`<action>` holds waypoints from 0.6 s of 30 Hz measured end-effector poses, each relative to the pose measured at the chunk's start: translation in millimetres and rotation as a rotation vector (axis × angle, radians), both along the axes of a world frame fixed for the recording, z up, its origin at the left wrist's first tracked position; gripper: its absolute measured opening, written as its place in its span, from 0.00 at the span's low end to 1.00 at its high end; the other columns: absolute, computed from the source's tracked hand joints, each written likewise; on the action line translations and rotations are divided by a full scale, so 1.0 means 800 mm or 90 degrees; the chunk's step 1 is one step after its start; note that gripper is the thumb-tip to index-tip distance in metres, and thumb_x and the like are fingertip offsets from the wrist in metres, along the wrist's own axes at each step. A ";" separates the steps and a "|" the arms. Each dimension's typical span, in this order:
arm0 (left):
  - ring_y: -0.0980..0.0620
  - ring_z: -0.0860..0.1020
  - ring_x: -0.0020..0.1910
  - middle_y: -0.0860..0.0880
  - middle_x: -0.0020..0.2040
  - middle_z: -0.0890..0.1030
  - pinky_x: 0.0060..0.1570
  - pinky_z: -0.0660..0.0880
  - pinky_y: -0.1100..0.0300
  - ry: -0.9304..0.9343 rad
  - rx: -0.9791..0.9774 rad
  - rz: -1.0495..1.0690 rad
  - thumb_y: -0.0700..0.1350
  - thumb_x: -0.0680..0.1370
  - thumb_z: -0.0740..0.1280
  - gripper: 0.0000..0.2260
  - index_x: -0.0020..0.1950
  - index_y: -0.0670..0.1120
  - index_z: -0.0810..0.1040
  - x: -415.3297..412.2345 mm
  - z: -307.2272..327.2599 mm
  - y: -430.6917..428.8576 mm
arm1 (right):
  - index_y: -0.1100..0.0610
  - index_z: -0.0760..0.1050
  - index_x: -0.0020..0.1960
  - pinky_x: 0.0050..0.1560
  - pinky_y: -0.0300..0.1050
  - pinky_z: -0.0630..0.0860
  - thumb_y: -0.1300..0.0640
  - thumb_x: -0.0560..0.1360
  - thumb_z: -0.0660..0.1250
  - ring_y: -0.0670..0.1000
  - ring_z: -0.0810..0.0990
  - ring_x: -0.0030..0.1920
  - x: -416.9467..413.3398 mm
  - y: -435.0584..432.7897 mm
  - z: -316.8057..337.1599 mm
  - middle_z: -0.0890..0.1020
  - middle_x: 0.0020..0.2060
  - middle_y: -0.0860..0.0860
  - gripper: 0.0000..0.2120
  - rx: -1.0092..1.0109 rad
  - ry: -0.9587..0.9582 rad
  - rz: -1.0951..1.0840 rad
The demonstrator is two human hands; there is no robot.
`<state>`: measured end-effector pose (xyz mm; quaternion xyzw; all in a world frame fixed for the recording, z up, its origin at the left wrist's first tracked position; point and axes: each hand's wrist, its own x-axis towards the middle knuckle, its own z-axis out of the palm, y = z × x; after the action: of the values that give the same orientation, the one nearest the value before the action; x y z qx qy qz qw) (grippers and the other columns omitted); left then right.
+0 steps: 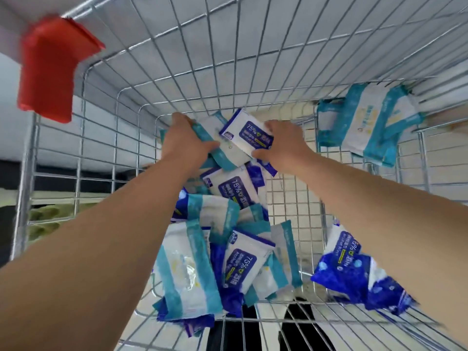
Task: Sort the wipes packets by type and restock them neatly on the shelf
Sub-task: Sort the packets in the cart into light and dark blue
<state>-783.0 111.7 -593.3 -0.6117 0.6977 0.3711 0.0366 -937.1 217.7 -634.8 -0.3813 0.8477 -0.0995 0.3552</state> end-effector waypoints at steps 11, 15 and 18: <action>0.44 0.77 0.45 0.41 0.56 0.75 0.31 0.70 0.57 0.022 -0.063 -0.004 0.36 0.78 0.57 0.21 0.68 0.52 0.61 0.044 0.018 -0.012 | 0.59 0.70 0.57 0.34 0.42 0.73 0.55 0.64 0.78 0.50 0.78 0.43 0.002 0.014 0.036 0.79 0.49 0.53 0.27 0.046 -0.199 -0.159; 0.41 0.75 0.51 0.37 0.63 0.70 0.41 0.70 0.54 -0.067 -0.069 -0.090 0.34 0.78 0.58 0.22 0.71 0.48 0.65 0.065 0.026 -0.012 | 0.59 0.78 0.53 0.41 0.41 0.76 0.58 0.70 0.74 0.52 0.82 0.44 0.018 0.035 0.057 0.83 0.48 0.54 0.13 0.047 -0.327 -0.101; 0.45 0.73 0.47 0.39 0.65 0.69 0.39 0.69 0.60 -0.072 -0.059 -0.106 0.35 0.78 0.60 0.21 0.71 0.47 0.68 0.070 0.025 -0.005 | 0.57 0.80 0.52 0.40 0.41 0.76 0.56 0.71 0.73 0.52 0.82 0.43 0.029 0.047 0.056 0.84 0.46 0.53 0.11 0.044 -0.346 -0.101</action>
<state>-727.1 107.6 -573.6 -0.5724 0.7596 0.2988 0.0781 -913.9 255.2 -590.2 -0.2610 0.7513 -0.1968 0.5734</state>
